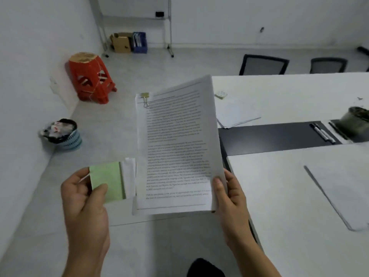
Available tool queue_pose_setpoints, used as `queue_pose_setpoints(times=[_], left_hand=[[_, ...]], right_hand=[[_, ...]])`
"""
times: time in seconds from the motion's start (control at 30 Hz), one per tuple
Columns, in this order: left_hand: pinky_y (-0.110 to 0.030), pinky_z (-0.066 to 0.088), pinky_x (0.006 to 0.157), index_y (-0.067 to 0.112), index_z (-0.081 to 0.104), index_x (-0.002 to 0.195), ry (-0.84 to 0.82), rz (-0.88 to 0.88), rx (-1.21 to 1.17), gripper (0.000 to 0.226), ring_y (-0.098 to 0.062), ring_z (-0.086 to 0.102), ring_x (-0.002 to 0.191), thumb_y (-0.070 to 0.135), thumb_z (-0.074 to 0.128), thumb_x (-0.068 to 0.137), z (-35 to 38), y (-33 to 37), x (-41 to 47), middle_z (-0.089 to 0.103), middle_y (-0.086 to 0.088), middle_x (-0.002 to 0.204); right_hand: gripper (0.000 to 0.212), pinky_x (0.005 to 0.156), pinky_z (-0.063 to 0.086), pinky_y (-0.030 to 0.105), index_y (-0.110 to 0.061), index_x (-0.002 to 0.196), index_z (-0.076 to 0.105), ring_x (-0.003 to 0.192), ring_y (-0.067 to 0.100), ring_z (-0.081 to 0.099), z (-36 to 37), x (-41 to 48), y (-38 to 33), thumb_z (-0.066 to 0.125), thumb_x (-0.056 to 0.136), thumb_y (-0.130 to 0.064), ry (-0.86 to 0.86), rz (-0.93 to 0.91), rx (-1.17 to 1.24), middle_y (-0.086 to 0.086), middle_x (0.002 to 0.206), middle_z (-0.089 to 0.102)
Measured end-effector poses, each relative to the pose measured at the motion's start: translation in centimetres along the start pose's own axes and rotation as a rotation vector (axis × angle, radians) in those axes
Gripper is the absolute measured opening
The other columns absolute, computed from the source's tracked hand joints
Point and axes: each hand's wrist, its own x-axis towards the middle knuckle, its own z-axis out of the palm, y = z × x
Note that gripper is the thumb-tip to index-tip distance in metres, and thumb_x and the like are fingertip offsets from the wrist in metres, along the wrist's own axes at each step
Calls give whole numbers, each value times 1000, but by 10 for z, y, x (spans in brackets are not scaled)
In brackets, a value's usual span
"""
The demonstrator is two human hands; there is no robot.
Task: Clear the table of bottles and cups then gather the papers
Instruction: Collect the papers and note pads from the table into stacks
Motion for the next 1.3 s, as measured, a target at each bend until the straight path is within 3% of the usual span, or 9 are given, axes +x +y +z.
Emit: queue_pose_setpoints(times=[0.2,0.33,0.47,0.67,0.87,0.97,1.07,1.17,1.3], left_hand=[[-11,50,76,26,51,106,-322,-102,29,47,1,64,85,-18,41,92,115,-40,87,65,2,102],[-12,52,73,28,52,108,-458,-146,110,48,-1,64,85,-17,43,92,200,-84,137,65,-1,104],[-10,50,68,27,51,109,-563,-166,179,46,2,65,83,-16,43,92,279,-104,197,65,1,104],[-11,52,68,20,47,118,-661,-172,167,41,2,64,82,-14,43,94,388,-121,281,64,2,104],[-25,52,74,21,47,120,-848,-286,204,41,-10,62,89,-10,44,94,485,-180,347,63,-1,108],[-12,52,65,19,46,123,-986,-331,242,41,-5,61,86,-11,43,94,529,-210,382,62,0,108],[-14,51,65,19,45,130,-1097,-390,294,45,-6,61,86,-9,43,95,574,-234,421,61,-2,112],[-22,47,69,22,45,128,-1146,-417,344,45,-8,61,85,-9,43,94,616,-252,449,61,-8,117],[-23,46,72,20,44,133,-1213,-448,420,48,-10,60,88,-7,42,93,659,-277,468,61,-9,121]], right_hand=[[20,77,58,50,-33,118,61,94,27,71,-5,61,21,51,102,-26,346,69,109,1,103,74],[19,64,58,26,-31,118,60,84,10,72,-9,141,42,52,101,-27,523,82,170,-6,99,75],[22,62,55,19,-29,123,57,82,2,71,-5,235,36,52,102,-28,616,90,200,-9,103,75],[18,84,60,43,-47,112,58,99,15,71,-4,353,23,51,102,-33,743,94,205,-12,106,73],[24,84,58,41,-37,125,51,99,15,67,-3,437,50,49,104,-27,999,149,175,-5,115,67],[30,90,56,45,-29,133,50,99,13,64,5,474,67,50,103,-26,1131,218,170,-3,119,65],[22,98,52,48,-28,125,52,97,12,63,21,509,73,50,103,-22,1234,269,183,-2,118,65],[27,101,51,48,-25,129,53,99,13,64,29,547,74,52,103,-21,1275,301,214,-6,114,65],[20,94,52,35,-25,121,55,98,9,65,26,591,83,52,103,-18,1335,280,257,-10,111,66]])
